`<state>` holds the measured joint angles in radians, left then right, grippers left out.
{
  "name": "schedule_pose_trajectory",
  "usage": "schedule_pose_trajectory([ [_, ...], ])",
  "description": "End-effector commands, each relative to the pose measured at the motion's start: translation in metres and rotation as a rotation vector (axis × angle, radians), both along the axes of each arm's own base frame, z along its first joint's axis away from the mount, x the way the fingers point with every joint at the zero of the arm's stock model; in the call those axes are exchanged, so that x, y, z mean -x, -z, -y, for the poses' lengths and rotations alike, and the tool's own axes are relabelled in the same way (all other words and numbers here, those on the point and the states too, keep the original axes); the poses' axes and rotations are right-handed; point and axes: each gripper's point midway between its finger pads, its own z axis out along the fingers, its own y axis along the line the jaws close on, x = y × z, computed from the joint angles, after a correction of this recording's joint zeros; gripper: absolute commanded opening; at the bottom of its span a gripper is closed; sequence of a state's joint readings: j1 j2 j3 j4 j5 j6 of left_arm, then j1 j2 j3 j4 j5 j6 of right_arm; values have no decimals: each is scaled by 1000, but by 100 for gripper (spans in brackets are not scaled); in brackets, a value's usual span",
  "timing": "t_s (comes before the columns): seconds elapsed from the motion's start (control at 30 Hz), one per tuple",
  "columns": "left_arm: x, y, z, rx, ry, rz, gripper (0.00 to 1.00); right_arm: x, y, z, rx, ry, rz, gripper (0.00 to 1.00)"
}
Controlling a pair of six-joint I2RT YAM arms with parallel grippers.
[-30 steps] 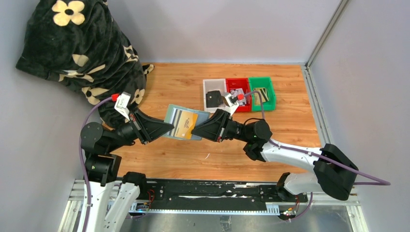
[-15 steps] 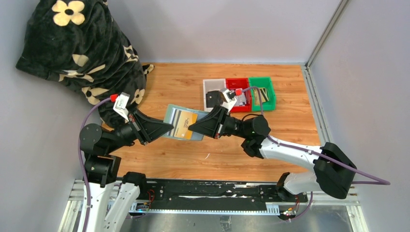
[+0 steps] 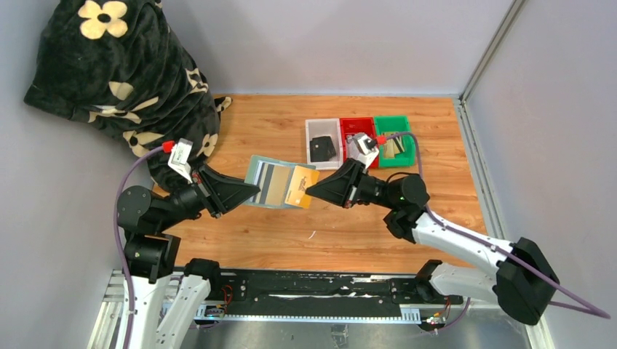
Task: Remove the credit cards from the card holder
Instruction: Remove the credit card from the card holder, then place the credit card in the storage box.
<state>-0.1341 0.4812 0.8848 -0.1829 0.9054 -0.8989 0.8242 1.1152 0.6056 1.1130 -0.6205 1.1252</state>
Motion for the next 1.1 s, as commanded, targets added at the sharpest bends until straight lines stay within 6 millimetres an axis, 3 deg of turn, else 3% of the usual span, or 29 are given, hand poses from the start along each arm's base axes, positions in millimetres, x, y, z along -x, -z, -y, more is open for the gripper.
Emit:
schedule_pose_trajectory([
  [0.0, 4, -14, -3, -12, -21, 70, 0, -13, 11, 24, 69, 42, 6, 0],
  [0.1, 5, -16, -4, -25, -29, 92, 0, -36, 29, 50, 198, 140, -31, 0],
  [0.3, 7, -15, -2, -29, -13, 97, 0, -108, 68, 113, 534, 429, -110, 0],
  [0.4, 8, -14, -1, -32, 1, 102, 0, -142, 99, 151, 711, 553, -221, 0],
  [0.53, 9, -13, 0, -36, 12, 99, 0, -191, 140, 212, 1034, 801, -247, 0],
  [0.7, 11, -14, 0, -40, 25, 105, 0, -236, 176, 260, 1263, 921, -309, 0],
  [0.83, 13, -13, 1, -47, 34, 106, 0, -266, 188, 284, 1348, 976, -340, 0],
  [1.07, 11, -15, 2, -41, 45, 101, 0, -318, 211, 289, 1414, 963, -362, 0],
])
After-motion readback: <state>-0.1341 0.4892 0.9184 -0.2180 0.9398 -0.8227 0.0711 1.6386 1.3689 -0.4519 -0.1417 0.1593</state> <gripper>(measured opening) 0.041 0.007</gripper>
